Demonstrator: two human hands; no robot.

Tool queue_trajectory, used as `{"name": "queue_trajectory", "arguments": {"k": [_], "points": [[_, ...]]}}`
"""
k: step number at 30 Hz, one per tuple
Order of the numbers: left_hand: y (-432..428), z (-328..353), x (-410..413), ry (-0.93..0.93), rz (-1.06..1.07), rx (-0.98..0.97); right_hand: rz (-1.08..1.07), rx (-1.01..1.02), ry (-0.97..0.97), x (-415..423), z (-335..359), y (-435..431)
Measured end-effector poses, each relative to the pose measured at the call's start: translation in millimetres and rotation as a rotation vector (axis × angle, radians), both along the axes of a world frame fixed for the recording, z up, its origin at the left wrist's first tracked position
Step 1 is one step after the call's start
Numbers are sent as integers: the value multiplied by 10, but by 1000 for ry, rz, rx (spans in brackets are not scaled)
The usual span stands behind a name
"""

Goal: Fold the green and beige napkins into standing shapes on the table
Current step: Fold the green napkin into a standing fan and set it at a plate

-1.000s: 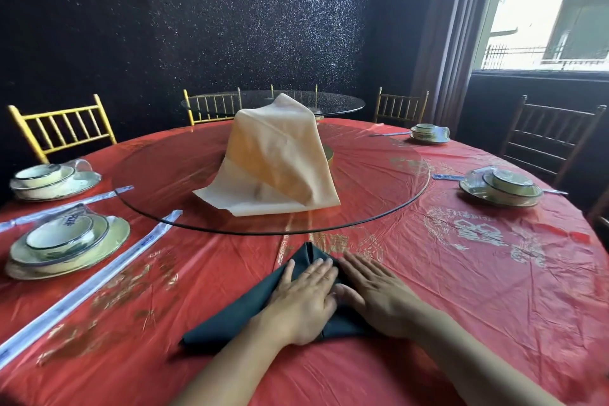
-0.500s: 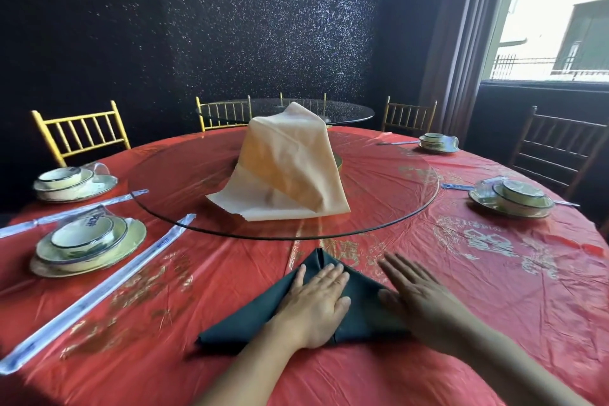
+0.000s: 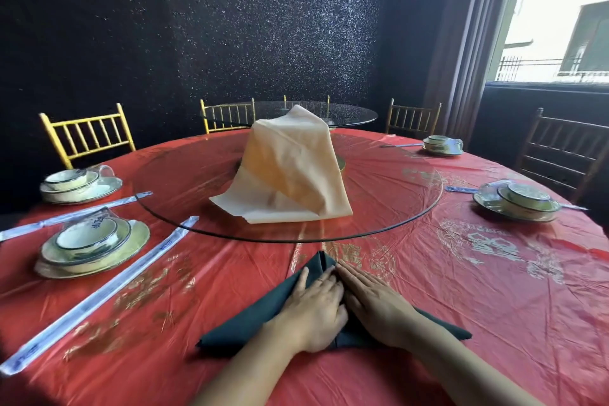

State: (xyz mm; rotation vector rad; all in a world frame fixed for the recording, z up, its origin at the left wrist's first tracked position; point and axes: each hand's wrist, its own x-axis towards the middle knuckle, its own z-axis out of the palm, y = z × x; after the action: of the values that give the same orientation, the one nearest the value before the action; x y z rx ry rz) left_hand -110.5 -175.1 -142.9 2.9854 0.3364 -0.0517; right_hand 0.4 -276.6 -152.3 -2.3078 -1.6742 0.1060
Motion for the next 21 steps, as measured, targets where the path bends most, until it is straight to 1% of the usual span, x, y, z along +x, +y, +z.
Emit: {"name": "queue_trajectory", "arguments": {"k": [2, 5, 10, 12, 13, 15, 16, 17, 19, 21], "points": [[2, 10, 10, 27, 5, 25, -7, -25, -16, 33, -15, 0], [4, -5, 7, 16, 7, 1, -70, -41, -68, 76, -36, -113], [12, -23, -4, 14, -16, -80, -279, -64, -93, 178, 10, -600], [11, -6, -12, 34, -35, -112, -393, -34, -53, 204, -23, -754], [6, 4, -16, 46, -43, -110, -419, 14, -57, 203, -39, -805], [-3, 30, -9, 74, -57, -81, -448, 192, -161, 201, -102, -877], [-5, 39, 1, 89, -65, -62, -462, 214, -178, 197, -95, -895], [-7, 50, 10, 105, -70, -49, -484, 171, -156, 165, -33, -909], [-10, 65, 22, 133, -75, -33, -503, 20, -56, 131, 78, -915], [-8, 68, 20, 142, -76, -32, -519, -44, 36, 154, 168, -882]]}}
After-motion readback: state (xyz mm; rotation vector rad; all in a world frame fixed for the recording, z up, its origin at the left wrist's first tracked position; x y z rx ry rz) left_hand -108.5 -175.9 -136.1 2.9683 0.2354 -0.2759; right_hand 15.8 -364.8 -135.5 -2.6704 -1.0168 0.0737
